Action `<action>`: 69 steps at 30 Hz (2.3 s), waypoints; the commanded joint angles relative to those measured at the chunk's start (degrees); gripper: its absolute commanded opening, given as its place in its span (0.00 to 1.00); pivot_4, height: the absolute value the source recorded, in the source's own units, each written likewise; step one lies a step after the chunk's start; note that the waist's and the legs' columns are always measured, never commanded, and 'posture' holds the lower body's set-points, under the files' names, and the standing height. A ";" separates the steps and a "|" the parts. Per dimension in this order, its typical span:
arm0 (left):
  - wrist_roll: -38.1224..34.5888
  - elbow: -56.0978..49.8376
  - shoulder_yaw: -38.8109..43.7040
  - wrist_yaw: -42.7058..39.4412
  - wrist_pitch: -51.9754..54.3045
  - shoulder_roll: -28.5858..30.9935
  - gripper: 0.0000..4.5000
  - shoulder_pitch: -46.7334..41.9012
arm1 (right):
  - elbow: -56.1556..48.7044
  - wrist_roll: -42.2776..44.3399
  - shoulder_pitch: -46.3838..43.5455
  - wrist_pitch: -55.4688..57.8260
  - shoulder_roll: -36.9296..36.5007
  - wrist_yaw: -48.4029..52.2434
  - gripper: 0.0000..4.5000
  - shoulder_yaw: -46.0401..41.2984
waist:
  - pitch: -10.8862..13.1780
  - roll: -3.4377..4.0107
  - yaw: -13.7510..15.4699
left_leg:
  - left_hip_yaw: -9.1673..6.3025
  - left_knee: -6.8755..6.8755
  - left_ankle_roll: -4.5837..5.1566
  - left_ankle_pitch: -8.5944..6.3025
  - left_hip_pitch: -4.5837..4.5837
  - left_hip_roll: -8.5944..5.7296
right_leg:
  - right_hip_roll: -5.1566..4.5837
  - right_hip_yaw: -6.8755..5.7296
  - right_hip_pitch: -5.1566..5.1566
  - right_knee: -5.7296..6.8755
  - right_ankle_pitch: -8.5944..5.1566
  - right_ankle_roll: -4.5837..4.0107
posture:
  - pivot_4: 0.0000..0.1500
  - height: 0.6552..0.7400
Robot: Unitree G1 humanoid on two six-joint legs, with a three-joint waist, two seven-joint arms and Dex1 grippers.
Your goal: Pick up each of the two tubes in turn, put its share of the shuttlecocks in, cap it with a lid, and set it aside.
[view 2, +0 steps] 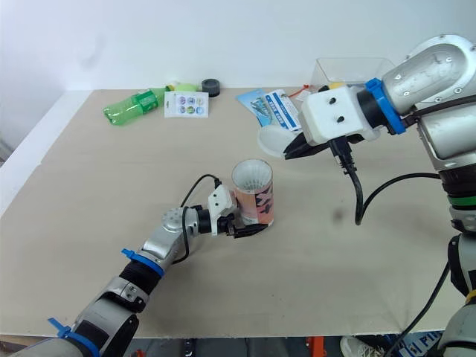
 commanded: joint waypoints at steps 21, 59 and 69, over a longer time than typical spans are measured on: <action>2.67 0.53 -0.76 1.32 9.07 4.56 0.81 -1.78 | 2.88 10.26 -15.39 -11.84 -2.58 2.48 0.01 19.71 | 0.01 -0.03 -0.54 | 0.05 -0.21 0.16 0.23 0.25 0.30 | 0.26 -0.04 -0.04 0.04 0.22 -0.47 | 1.00 1.00; 3.16 1.18 -1.12 3.13 9.43 3.65 0.81 -1.84 | 11.31 13.50 -23.35 -17.71 2.96 2.48 0.43 34.76 | 0.01 -0.03 -0.51 | 0.04 -0.08 0.16 0.24 0.25 0.30 | 0.26 -0.05 0.00 0.08 0.22 -0.63 | 1.00 1.00; 3.01 1.06 -1.02 3.21 9.65 3.69 0.81 -1.65 | 8.81 24.07 -21.65 -6.09 2.35 2.48 0.60 26.81 | 0.01 -0.03 -0.51 | 0.03 -0.09 0.16 0.24 0.25 0.31 | 0.26 -0.06 0.00 0.08 0.22 -0.63 | 1.00 1.00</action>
